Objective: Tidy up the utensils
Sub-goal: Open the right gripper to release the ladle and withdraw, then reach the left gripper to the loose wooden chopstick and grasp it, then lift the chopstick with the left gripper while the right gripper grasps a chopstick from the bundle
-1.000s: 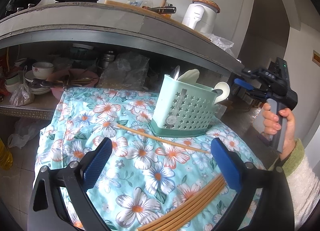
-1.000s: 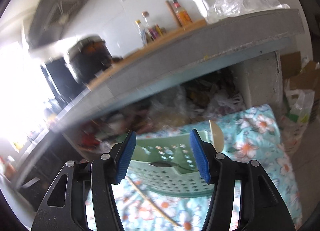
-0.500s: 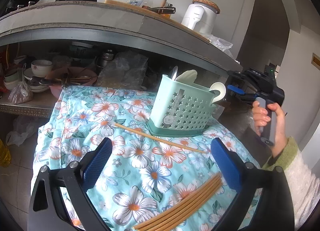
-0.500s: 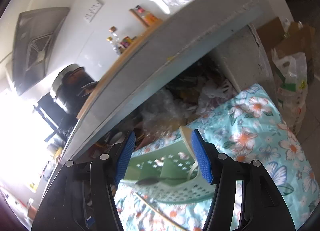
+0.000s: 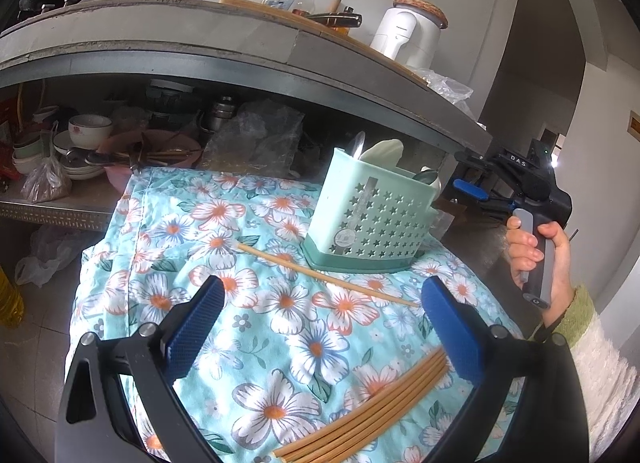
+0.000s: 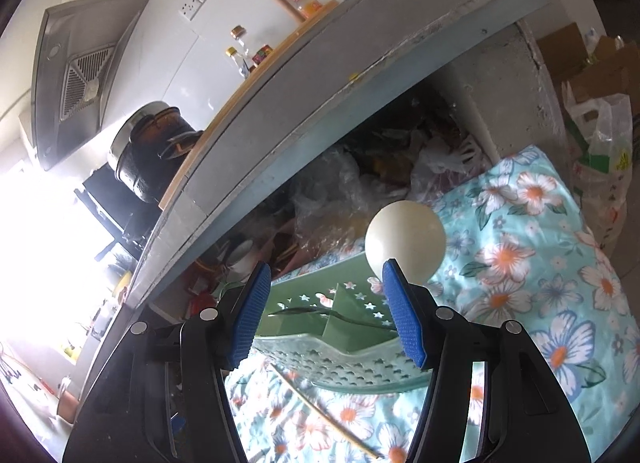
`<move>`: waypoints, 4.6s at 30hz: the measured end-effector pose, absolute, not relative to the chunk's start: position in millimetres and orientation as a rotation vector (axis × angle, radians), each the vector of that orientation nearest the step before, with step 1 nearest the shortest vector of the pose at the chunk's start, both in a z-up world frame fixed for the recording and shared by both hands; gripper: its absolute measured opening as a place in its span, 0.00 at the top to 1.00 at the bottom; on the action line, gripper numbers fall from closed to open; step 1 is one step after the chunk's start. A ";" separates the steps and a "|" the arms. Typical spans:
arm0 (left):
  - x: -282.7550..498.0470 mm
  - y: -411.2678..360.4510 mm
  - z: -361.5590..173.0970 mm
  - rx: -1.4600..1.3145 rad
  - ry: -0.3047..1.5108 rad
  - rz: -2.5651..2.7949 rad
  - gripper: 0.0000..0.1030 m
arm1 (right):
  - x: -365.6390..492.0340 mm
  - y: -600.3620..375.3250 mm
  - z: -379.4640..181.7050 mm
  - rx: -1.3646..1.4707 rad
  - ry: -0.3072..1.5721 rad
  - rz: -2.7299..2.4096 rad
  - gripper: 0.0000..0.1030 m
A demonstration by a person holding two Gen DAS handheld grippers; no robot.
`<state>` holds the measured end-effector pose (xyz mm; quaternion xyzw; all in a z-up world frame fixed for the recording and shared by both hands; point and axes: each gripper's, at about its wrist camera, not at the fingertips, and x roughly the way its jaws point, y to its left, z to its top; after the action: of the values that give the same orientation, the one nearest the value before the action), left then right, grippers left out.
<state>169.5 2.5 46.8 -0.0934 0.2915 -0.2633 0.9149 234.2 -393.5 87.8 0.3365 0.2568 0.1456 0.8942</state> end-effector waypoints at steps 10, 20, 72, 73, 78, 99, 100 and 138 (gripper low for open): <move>170.9 1.7 42.7 -0.198 0.619 -0.537 0.06 | 151.5 -370.4 76.2 0.566 0.550 0.182 0.38; 181.3 -19.8 30.9 -0.122 0.695 -0.506 0.06 | 93.1 -326.2 1.9 0.514 0.743 0.056 0.34; 218.3 -214.3 -43.3 0.941 0.650 -1.091 0.88 | 73.5 -346.9 -18.4 0.580 0.783 0.074 0.34; 216.2 -211.4 -42.6 0.947 0.654 -1.088 0.90 | 72.9 -346.8 -18.0 0.581 0.782 0.074 0.34; 208.1 -192.8 -41.4 0.958 0.699 -1.052 0.95 | 70.6 -346.4 -16.8 0.586 0.777 0.078 0.34; 189.9 -127.4 -46.1 0.820 0.814 -0.896 0.94 | 50.5 -300.7 -28.2 0.679 0.858 0.241 0.34; 192.0 -127.3 -46.3 0.808 0.819 -0.897 0.94 | 49.0 -298.0 -30.6 0.691 0.868 0.249 0.34; 215.4 -98.9 -8.5 0.603 0.775 -0.759 0.95 | 51.4 -270.7 -41.5 0.909 0.936 0.310 0.36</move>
<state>215.4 -98.9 -8.5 0.2825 0.3629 -0.3557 0.8136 51.4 -270.7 -41.5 0.4213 0.4337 0.1436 0.7835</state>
